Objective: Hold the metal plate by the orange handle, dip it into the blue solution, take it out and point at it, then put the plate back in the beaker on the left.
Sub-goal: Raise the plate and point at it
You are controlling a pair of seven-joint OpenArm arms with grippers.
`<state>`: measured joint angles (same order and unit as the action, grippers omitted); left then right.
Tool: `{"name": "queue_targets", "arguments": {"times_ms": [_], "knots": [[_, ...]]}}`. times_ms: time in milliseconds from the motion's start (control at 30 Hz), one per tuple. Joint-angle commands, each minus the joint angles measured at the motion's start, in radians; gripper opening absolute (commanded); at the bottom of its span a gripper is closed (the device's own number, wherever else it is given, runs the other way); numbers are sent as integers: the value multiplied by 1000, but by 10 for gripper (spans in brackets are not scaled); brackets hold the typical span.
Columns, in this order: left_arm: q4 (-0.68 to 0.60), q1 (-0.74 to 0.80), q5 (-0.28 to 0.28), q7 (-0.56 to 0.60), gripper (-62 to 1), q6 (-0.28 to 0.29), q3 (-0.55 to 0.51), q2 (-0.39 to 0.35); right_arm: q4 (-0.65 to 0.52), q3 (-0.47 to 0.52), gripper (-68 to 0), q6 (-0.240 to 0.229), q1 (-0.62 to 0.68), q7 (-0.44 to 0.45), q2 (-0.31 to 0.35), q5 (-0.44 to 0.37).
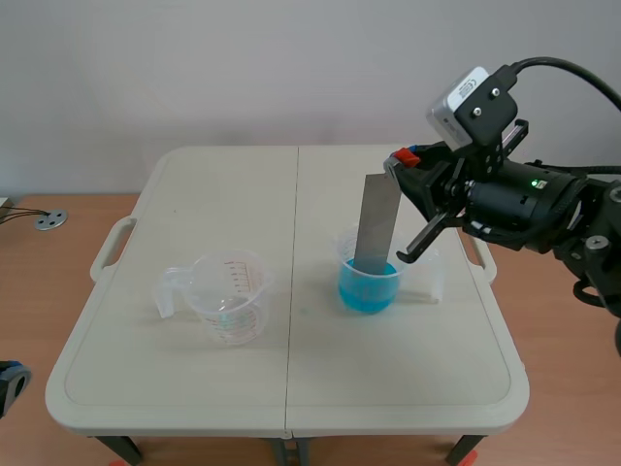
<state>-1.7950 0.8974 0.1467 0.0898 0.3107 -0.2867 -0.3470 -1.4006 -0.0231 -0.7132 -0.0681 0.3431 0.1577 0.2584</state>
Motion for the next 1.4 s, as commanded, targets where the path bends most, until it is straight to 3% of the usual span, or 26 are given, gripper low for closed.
{"name": "queue_targets", "arguments": {"times_ms": [0, 167, 400, 900, 1133, 1367], "knots": [[-5, -1, 6, 15, -594, -2, 4, -3, -42, 9, -662, 4, -10, 14, 6, -16], [-5, -3, 6, 17, -594, -2, 4, -3, -96, 25, -662, -32, -10, 10, 6, -19], [-5, -67, 2, -1, -594, 2, 4, -3, -166, 25, -662, -32, -9, -31, 6, -28], [-5, -353, -40, -149, -594, 108, 12, -3, -290, 25, -662, -32, -9, -109, 5, -77], [-3, -489, -96, -216, -594, 123, 95, -4, -338, 25, -662, -32, -9, -157, 5, -121], [56, -638, -147, -222, -595, 122, 246, -3, -368, 25, -662, -32, -9, -176, 5, -146]]}}
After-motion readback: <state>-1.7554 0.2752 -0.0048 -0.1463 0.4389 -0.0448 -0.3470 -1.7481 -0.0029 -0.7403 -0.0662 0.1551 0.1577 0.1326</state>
